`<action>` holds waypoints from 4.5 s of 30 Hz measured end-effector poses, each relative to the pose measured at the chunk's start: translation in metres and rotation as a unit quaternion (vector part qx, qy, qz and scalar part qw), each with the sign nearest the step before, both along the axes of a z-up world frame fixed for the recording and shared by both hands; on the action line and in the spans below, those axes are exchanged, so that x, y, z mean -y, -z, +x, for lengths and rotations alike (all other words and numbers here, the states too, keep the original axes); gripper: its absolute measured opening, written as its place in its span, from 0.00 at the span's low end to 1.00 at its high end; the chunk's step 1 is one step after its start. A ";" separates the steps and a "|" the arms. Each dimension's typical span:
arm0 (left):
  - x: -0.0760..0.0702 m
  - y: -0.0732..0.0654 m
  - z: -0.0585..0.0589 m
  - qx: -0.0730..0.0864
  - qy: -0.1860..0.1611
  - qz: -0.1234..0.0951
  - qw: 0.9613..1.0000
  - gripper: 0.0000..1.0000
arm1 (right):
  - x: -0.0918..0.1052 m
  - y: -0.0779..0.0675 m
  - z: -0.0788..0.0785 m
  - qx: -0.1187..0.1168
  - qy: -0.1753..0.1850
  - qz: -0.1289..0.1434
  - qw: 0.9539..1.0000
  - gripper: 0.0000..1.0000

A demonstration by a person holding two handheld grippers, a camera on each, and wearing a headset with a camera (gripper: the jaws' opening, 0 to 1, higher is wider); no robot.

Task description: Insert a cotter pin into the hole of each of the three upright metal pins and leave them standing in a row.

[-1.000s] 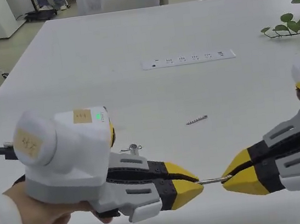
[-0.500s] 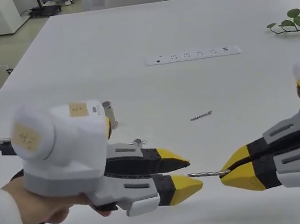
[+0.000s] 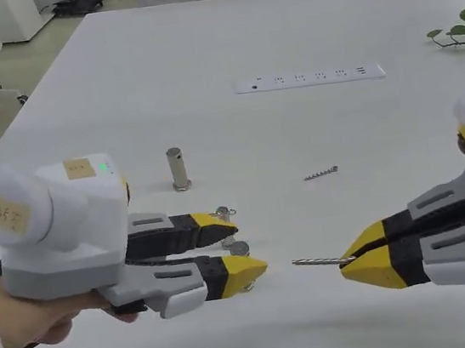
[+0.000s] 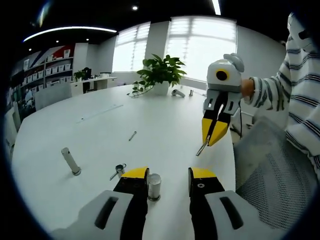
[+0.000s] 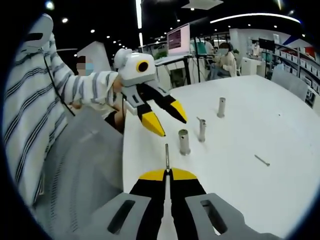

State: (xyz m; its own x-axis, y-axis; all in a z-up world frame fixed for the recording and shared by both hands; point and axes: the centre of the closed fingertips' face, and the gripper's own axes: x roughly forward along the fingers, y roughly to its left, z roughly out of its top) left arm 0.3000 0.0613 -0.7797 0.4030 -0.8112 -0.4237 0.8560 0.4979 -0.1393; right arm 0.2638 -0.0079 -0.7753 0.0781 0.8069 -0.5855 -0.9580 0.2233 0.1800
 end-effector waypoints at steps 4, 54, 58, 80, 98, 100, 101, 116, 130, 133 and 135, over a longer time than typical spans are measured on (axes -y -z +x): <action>-0.007 0.009 0.005 -0.004 -0.013 0.008 1.000 0.31 | -0.003 0.005 0.005 0.001 0.015 0.000 1.000 0.03; -0.003 0.067 0.015 -0.017 0.008 0.050 0.999 0.13 | -0.032 0.035 0.023 0.014 0.117 -0.014 0.993 0.03; -0.003 0.067 0.013 0.001 0.013 0.064 0.998 0.12 | -0.034 0.035 0.023 0.017 0.119 -0.012 0.993 0.03; -0.004 0.068 0.015 -0.015 -0.071 0.083 0.994 0.12 | -0.036 0.036 0.026 0.029 0.122 -0.010 0.992 0.03; -0.005 0.068 0.016 -0.028 -0.094 0.091 0.991 0.12 | -0.043 0.040 0.033 0.050 0.121 -0.010 0.991 0.03; -0.005 0.068 0.016 -0.029 -0.097 0.092 0.991 0.12 | -0.044 0.041 0.033 0.054 0.121 -0.011 0.991 0.03; -0.005 0.068 0.016 -0.030 -0.098 0.092 0.990 0.12 | -0.045 0.042 0.033 0.057 0.120 -0.012 0.991 0.03; -0.005 0.069 0.015 -0.036 -0.108 0.090 0.989 0.12 | -0.066 0.043 0.040 0.063 0.129 -0.003 0.990 0.04; -0.006 0.069 0.011 -0.040 -0.106 0.101 0.988 0.12 | -0.071 0.044 0.041 0.073 0.110 -0.006 0.991 0.04; -0.006 0.069 0.011 -0.038 -0.104 0.103 0.988 0.12 | -0.072 0.043 0.040 0.086 0.091 -0.009 0.992 0.04; -0.006 0.069 0.011 -0.038 -0.105 0.103 0.988 0.12 | -0.072 0.043 0.040 0.095 0.080 -0.012 0.992 0.04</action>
